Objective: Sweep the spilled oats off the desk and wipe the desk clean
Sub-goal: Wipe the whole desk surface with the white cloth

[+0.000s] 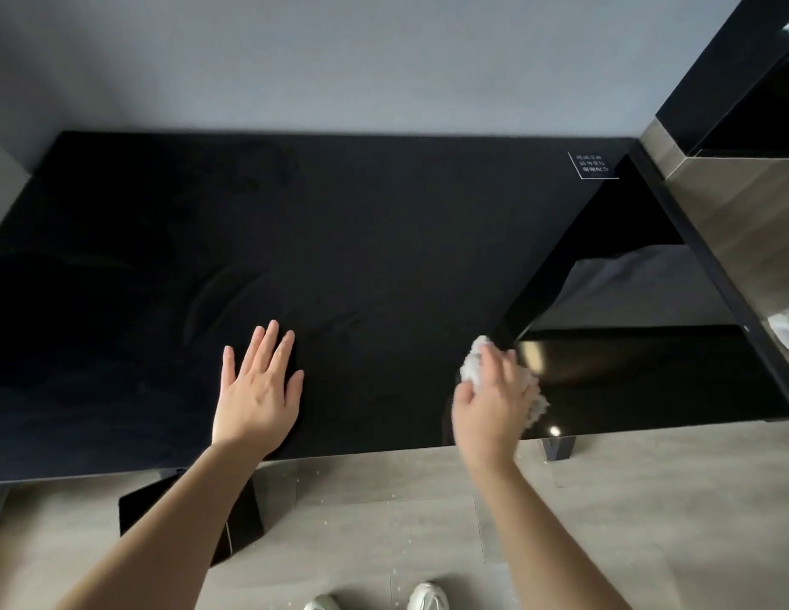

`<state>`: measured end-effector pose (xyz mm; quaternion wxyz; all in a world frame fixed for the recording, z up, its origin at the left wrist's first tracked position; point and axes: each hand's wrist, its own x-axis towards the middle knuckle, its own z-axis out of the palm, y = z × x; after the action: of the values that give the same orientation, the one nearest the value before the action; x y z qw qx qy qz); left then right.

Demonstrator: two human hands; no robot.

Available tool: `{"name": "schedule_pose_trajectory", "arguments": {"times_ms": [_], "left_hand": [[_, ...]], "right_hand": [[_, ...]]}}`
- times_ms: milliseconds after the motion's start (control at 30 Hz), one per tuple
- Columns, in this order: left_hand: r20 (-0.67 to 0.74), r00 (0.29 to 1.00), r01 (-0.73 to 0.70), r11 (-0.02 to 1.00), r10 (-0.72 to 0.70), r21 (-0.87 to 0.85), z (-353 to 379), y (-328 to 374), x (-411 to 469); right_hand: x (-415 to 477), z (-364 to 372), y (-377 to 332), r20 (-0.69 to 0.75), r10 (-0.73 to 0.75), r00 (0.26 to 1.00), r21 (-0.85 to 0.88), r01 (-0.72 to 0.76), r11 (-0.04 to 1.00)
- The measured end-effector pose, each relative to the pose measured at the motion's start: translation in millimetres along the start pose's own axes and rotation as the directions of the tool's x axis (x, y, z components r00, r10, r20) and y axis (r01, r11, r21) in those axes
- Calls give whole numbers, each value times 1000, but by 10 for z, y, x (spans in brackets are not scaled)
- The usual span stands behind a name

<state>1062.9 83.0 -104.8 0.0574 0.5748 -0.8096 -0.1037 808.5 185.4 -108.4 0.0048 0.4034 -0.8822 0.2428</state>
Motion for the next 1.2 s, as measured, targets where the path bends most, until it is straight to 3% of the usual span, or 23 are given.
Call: {"name": "schedule_pose_trajectory", "arguments": {"times_ms": [100, 233, 267, 333, 433, 533, 600, 700, 833, 967, 1033, 1200], "left_hand": [[-8, 1000, -10, 1000, 10, -16, 12, -10, -8], [-29, 999, -19, 999, 18, -33, 18, -27, -9], [-33, 999, -23, 999, 21, -37, 22, -27, -9], [-30, 999, -28, 999, 27, -34, 26, -34, -11], [-28, 999, -24, 999, 23, -25, 31, -38, -6], [-40, 999, -21, 1000, 20, -15, 42, -38, -7], [-42, 999, -20, 1000, 19, -20, 34, -32, -7], [-37, 999, -22, 999, 21, -25, 19, -23, -8], [-25, 999, -20, 1000, 20, -9, 19, -14, -14], [-17, 1000, -16, 1000, 17, 9, 19, -7, -9], [-11, 1000, -17, 1000, 17, 9, 18, -11, -8], [-21, 1000, -21, 999, 22, 30, 48, -29, -1]], "right_hand": [[-461, 158, -615, 84, -261, 962, 117, 250, 961], [-618, 129, -757, 199, -556, 807, 242, 510, 826], [-548, 106, -659, 222, -570, 791, 238, 523, 818], [-348, 86, -395, 201, -485, 851, 191, 452, 872], [87, 17, -70, 77, -172, 982, 99, 164, 981], [180, 32, -155, 11, 25, 1000, 113, -26, 993], [-41, 73, -269, 62, -130, 990, 134, 121, 984], [-297, 11, -80, 234, -483, 844, 220, 438, 872], [-168, -204, 244, 186, -497, 848, 156, 474, 867], [-531, -81, -194, 234, -741, 629, 284, 685, 671], [-427, 70, -344, 261, -716, 648, 297, 652, 698], [195, 314, -726, 294, -496, 817, 176, 463, 868]]}}
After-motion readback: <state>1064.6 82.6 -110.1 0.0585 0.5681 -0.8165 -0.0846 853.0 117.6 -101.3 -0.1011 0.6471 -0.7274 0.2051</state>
